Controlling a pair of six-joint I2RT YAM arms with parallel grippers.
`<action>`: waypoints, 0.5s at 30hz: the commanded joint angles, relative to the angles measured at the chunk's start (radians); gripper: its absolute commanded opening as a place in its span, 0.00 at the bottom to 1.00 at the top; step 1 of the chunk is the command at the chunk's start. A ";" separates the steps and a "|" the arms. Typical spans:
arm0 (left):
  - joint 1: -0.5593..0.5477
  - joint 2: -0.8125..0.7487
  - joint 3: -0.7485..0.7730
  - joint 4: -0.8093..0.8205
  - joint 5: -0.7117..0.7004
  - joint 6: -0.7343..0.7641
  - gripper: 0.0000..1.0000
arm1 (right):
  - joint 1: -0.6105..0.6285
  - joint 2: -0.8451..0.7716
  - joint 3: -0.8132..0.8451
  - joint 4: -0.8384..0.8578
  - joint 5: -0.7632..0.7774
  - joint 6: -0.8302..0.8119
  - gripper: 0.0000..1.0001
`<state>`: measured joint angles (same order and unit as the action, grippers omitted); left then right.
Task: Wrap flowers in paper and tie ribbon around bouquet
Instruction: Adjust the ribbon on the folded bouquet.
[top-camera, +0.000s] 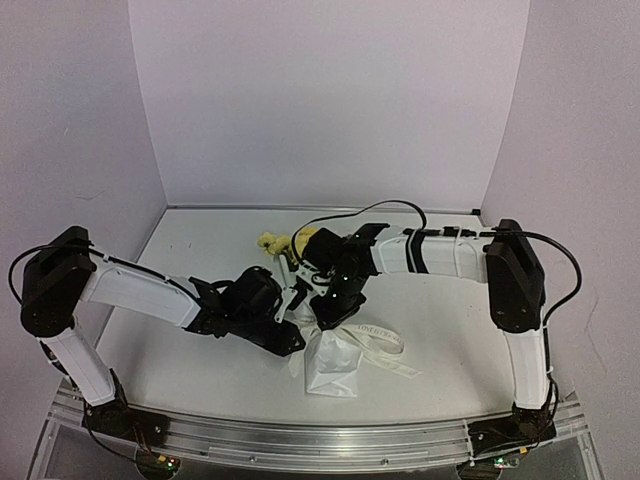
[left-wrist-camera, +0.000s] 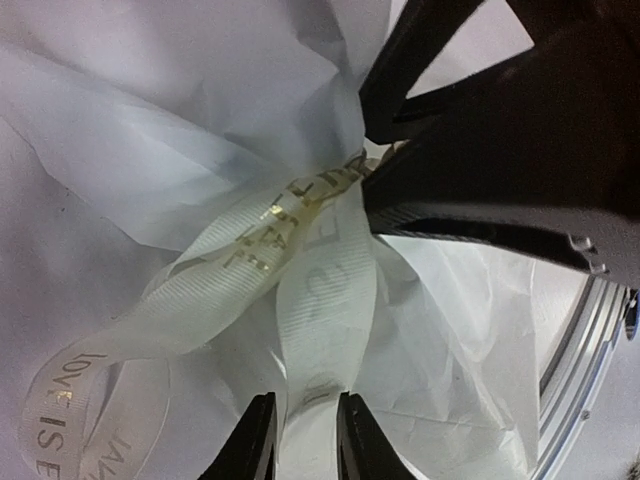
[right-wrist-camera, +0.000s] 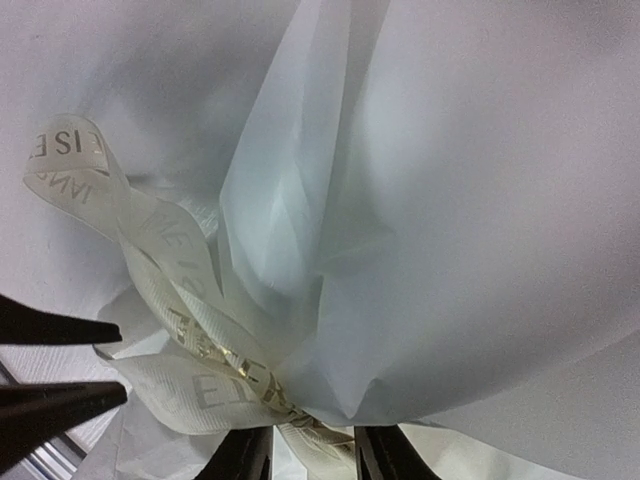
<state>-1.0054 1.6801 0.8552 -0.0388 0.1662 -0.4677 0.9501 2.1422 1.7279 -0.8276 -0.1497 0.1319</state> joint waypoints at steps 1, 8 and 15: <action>-0.001 -0.030 -0.006 0.053 0.017 0.028 0.33 | 0.007 0.016 0.031 -0.001 0.024 0.008 0.27; -0.001 0.030 0.037 0.080 0.018 0.034 0.34 | 0.006 0.030 0.047 -0.001 0.020 0.024 0.26; -0.001 0.037 0.033 0.091 0.016 0.013 0.00 | 0.006 0.039 0.047 -0.002 0.038 0.040 0.20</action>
<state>-1.0054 1.7196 0.8581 0.0101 0.1811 -0.4481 0.9503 2.1600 1.7451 -0.8288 -0.1472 0.1529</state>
